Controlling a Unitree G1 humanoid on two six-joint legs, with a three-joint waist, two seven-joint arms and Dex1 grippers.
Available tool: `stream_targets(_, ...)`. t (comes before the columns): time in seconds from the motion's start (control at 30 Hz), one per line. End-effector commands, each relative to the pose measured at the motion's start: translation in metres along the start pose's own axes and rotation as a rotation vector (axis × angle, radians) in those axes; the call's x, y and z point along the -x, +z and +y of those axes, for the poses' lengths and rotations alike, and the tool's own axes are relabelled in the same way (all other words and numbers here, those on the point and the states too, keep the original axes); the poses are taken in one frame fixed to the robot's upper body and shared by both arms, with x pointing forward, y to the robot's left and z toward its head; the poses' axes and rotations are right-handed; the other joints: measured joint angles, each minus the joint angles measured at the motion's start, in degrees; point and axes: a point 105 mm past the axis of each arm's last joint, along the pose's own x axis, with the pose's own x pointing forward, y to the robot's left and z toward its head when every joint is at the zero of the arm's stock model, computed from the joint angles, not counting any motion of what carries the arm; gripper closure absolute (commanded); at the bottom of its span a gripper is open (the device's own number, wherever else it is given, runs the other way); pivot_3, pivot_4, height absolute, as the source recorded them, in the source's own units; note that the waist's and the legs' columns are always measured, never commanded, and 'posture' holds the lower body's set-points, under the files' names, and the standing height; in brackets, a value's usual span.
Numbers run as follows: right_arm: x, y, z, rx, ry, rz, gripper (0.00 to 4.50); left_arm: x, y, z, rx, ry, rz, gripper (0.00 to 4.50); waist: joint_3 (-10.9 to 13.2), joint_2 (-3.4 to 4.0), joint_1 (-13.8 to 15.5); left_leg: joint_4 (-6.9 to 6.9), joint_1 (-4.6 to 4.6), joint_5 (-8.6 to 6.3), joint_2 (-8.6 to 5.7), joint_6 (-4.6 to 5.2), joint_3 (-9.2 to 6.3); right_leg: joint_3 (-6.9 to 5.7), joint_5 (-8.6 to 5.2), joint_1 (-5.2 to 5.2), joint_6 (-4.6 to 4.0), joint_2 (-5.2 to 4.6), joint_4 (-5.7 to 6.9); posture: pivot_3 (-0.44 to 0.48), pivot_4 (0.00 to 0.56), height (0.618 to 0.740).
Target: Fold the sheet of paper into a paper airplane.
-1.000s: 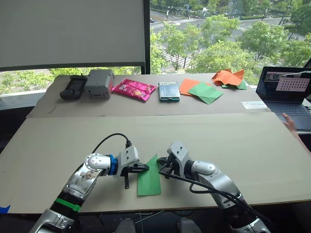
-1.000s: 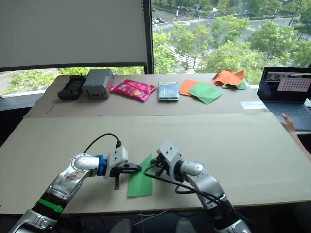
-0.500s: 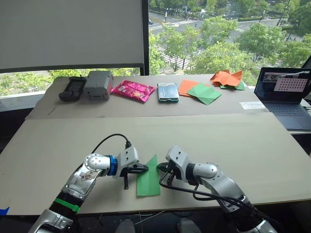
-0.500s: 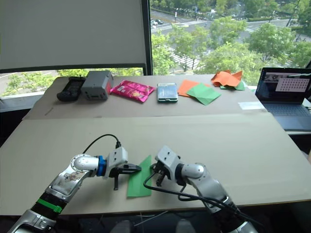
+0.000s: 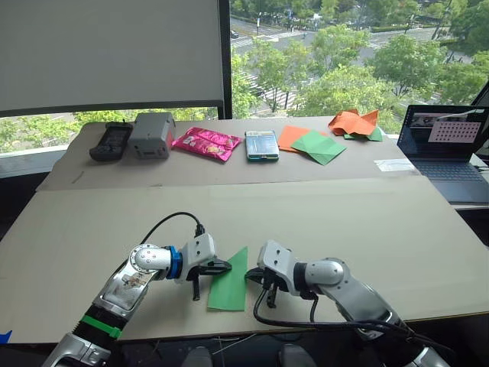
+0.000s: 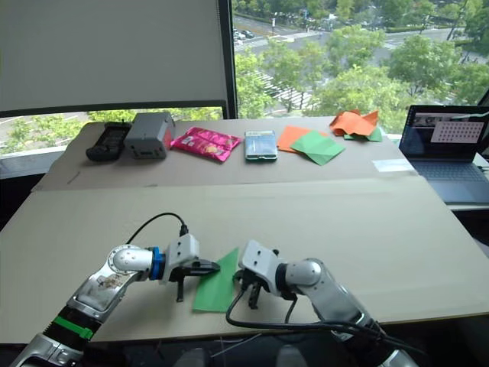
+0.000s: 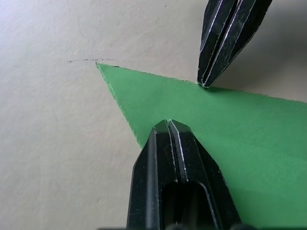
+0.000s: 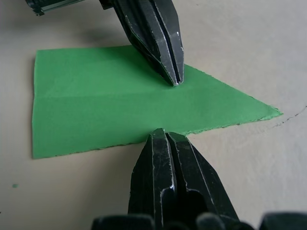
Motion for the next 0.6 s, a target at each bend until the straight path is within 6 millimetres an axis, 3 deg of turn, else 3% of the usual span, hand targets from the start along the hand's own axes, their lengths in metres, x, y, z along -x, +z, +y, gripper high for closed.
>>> stream_targets(0.03,-0.009,-0.007,0.039,0.004,0.186,0.029,4.50,-0.001,-0.034,-0.015,0.081,-0.039,0.133,4.47,0.0,-0.02,0.0,0.00,0.02,-0.04,0.00,0.02,0.00,0.00,0.00,0.01,0.00,0.00,0.00,0.000,0.150,0.718)
stream_targets(0.27,-0.005,0.001,0.022,0.027,0.117,0.016,4.50,-0.002,-0.034,-0.019,0.082,-0.054,0.136,4.47,0.0,-0.05,0.1,0.00,0.15,-0.23,0.01,0.10,0.00,0.00,0.00,0.02,0.00,0.01,0.00,0.000,0.150,0.718)
stream_targets(0.4,0.010,0.021,0.005,0.016,0.052,-0.059,4.50,-0.002,-0.034,-0.019,0.080,-0.056,0.137,4.47,0.1,-0.07,0.2,0.02,0.13,-0.24,0.00,0.09,0.00,0.00,0.00,0.00,0.00,0.00,0.00,0.000,0.150,0.718)
stream_targets(0.6,0.016,0.037,-0.001,-0.014,0.016,-0.131,4.50,-0.003,-0.033,-0.018,0.076,-0.054,0.136,4.47,0.1,-0.05,0.3,0.04,0.11,-0.24,0.00,0.07,-0.01,0.00,0.00,-0.02,0.00,0.00,0.00,0.000,0.150,0.718)
